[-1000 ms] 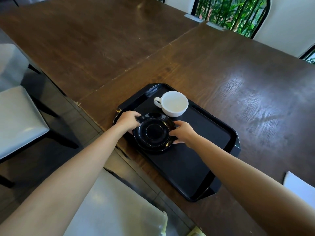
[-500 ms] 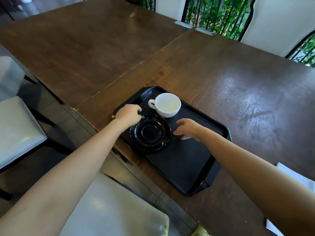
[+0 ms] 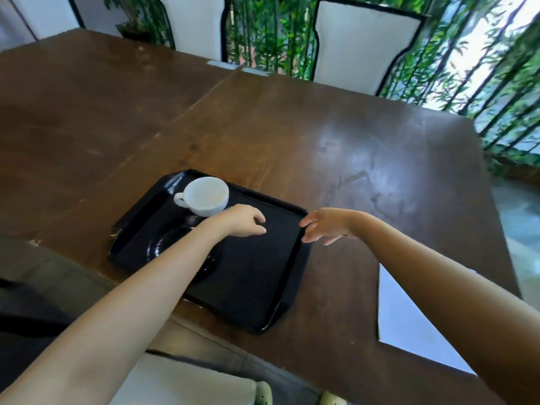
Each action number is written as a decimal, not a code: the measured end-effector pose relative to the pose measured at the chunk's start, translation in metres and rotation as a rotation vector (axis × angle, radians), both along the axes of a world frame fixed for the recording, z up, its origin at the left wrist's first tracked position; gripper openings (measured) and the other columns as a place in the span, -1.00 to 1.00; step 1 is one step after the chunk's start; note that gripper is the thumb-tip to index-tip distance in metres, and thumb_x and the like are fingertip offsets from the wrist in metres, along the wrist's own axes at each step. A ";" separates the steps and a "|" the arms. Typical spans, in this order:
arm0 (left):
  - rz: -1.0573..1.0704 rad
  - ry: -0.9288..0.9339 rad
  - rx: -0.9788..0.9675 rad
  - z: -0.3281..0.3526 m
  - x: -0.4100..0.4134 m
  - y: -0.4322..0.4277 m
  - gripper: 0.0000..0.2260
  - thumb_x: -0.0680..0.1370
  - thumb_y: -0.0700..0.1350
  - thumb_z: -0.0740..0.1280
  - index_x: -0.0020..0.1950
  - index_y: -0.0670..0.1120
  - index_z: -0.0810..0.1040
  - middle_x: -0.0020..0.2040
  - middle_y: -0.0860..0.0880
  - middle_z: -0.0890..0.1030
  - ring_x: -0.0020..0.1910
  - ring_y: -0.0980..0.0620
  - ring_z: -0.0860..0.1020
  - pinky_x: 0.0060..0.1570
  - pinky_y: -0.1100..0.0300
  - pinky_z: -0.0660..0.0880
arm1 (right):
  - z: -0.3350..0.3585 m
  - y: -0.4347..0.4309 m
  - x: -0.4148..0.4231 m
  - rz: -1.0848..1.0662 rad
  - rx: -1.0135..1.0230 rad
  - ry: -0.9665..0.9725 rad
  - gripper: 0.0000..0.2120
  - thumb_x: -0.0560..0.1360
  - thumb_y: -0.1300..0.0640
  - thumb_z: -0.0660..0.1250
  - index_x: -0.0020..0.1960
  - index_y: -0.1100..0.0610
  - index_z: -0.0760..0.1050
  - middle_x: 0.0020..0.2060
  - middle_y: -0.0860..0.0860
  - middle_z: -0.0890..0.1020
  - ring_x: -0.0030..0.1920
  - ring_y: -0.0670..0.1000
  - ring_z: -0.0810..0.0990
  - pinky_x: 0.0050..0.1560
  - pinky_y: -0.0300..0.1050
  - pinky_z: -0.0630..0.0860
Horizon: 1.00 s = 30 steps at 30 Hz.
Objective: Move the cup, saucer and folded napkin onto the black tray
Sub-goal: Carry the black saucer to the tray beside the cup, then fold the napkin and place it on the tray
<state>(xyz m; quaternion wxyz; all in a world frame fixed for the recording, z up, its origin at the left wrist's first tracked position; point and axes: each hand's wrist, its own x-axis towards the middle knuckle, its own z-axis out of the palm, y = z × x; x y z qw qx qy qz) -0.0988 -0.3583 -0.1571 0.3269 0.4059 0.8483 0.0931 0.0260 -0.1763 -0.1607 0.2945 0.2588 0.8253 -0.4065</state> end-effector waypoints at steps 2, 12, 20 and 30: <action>-0.049 -0.011 -0.009 0.002 0.018 0.025 -0.63 0.54 0.01 0.25 0.33 -0.05 0.43 0.29 0.00 0.52 0.20 0.02 0.49 0.05 0.26 0.34 | 0.002 0.020 0.023 -0.013 0.028 0.010 -0.48 0.47 0.15 0.37 0.40 0.11 0.33 0.30 0.07 0.49 0.22 0.07 0.51 0.21 0.03 0.52; -0.139 -0.105 0.015 -0.003 0.107 0.129 -0.62 0.49 -0.01 0.34 0.29 -0.03 0.47 0.17 0.00 0.58 0.09 0.03 0.53 0.00 0.27 0.41 | 0.003 0.110 0.147 -0.222 0.123 0.035 -0.56 0.45 0.14 0.36 0.31 0.12 0.42 0.19 0.07 0.57 0.16 0.03 0.56 0.15 0.03 0.56; -0.098 -0.125 0.060 -0.028 0.169 0.192 -0.63 0.51 -0.04 0.33 0.30 -0.07 0.45 0.20 -0.03 0.55 0.04 -0.03 0.53 -0.01 0.20 0.45 | -0.015 0.158 0.225 -0.323 0.240 0.079 -0.63 0.51 0.20 0.30 0.31 0.17 0.43 0.23 0.12 0.56 0.10 0.05 0.54 -0.11 -0.20 0.54; -0.075 0.018 0.120 -0.068 0.229 0.237 -0.56 0.48 -0.22 0.19 0.36 -0.06 0.39 0.35 -0.10 0.42 0.32 -0.12 0.36 0.20 0.05 0.39 | -0.066 0.198 0.280 -0.305 0.514 0.083 -0.50 0.52 0.17 0.26 0.44 0.17 0.26 0.40 0.16 0.36 0.38 0.21 0.32 0.37 0.01 0.27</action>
